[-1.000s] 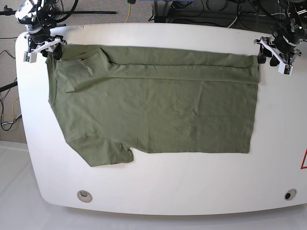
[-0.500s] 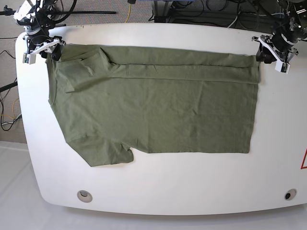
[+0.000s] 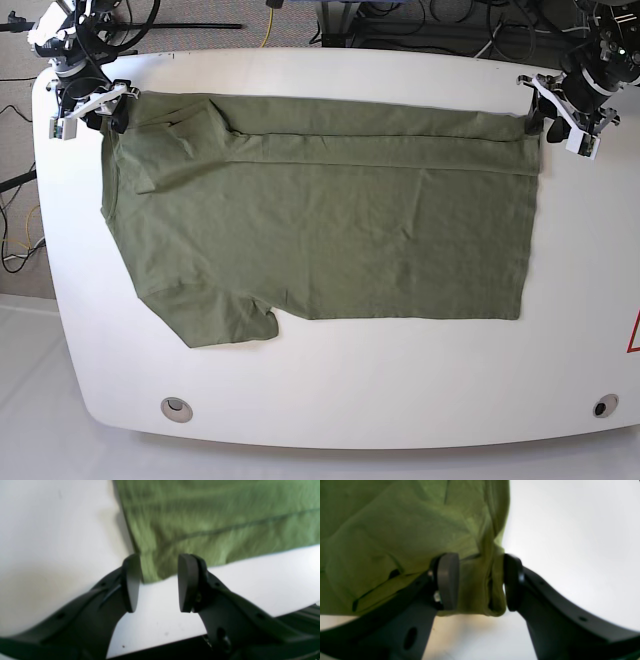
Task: Fold the T-shirt properly
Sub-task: 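Lower both open grippers onto the folded edge of the green shirt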
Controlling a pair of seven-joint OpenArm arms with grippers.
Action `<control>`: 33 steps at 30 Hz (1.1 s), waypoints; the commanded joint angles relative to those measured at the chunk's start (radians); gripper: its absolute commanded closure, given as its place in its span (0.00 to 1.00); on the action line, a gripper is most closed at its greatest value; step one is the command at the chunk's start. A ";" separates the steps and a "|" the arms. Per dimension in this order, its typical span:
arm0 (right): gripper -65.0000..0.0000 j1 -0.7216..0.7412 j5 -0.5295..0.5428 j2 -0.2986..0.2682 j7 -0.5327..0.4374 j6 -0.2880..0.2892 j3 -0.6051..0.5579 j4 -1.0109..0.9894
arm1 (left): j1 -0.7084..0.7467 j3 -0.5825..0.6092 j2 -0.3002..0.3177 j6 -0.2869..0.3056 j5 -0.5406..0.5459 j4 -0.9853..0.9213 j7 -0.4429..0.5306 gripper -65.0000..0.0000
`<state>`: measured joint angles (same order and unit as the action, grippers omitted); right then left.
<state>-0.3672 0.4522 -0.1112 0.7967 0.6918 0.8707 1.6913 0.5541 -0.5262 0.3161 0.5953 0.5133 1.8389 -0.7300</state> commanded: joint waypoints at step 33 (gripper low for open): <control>0.57 0.025 0.014 0.001 -0.023 0.006 0.025 0.011 | 0.010 0.036 0.019 -0.008 0.019 0.045 0.030 0.63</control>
<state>-0.3470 0.4496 -0.0898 0.7933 0.6926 0.8902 1.6909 0.5594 -0.4786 0.3195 0.5915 0.5240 1.8622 -0.7204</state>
